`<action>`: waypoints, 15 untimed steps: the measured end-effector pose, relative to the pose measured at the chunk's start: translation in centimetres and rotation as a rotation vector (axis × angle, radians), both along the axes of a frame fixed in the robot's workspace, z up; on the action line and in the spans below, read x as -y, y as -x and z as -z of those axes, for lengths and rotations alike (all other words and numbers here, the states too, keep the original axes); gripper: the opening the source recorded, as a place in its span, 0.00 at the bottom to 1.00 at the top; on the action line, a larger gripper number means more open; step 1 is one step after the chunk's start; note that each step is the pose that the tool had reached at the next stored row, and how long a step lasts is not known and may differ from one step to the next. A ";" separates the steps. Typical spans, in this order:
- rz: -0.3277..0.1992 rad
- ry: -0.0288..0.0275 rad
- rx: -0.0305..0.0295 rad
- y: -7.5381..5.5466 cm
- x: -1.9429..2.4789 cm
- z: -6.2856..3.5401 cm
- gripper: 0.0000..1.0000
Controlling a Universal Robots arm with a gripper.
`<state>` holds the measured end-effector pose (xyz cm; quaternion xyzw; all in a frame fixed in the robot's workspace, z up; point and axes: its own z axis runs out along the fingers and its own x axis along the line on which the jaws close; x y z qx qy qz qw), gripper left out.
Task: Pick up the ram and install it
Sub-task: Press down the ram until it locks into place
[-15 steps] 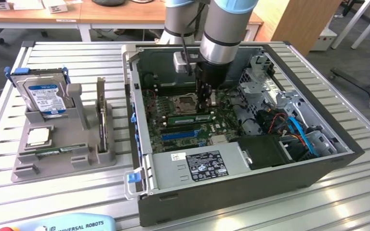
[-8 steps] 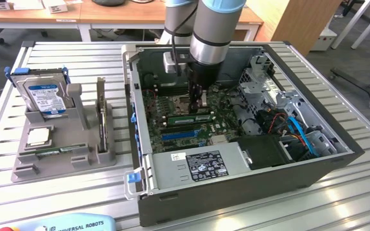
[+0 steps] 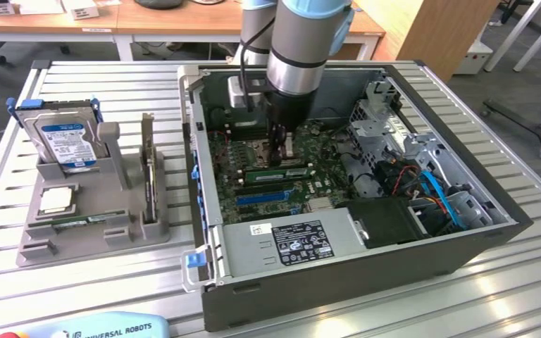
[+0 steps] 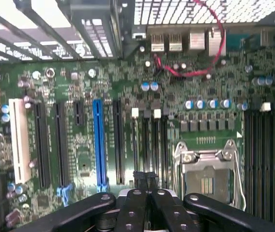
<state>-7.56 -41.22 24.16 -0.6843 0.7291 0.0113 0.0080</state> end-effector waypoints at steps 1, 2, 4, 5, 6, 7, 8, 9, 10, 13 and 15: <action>0.000 -0.0001 0.0001 0.1 0.00 0.00 0.10; 0.000 -0.0001 0.0001 0.2 -0.01 0.00 0.10; 0.000 0.0000 0.0000 0.5 0.00 0.00 0.10; 0.000 0.0000 0.0000 0.6 0.00 0.00 0.10; 0.000 0.0000 0.0001 0.7 0.00 0.00 0.10; 0.000 -0.0001 0.0001 0.9 0.00 0.00 0.10; 0.000 -0.0001 0.0000 1.0 0.00 0.00 0.10; 0.000 -0.0001 0.0000 1.1 -0.01 0.00 0.10; 0.000 -0.0001 0.0001 1.1 -0.01 0.00 0.10; 0.000 -0.0001 0.0000 1.1 0.00 0.00 0.10; 0.000 -0.0001 0.0001 1.1 0.00 0.06 0.10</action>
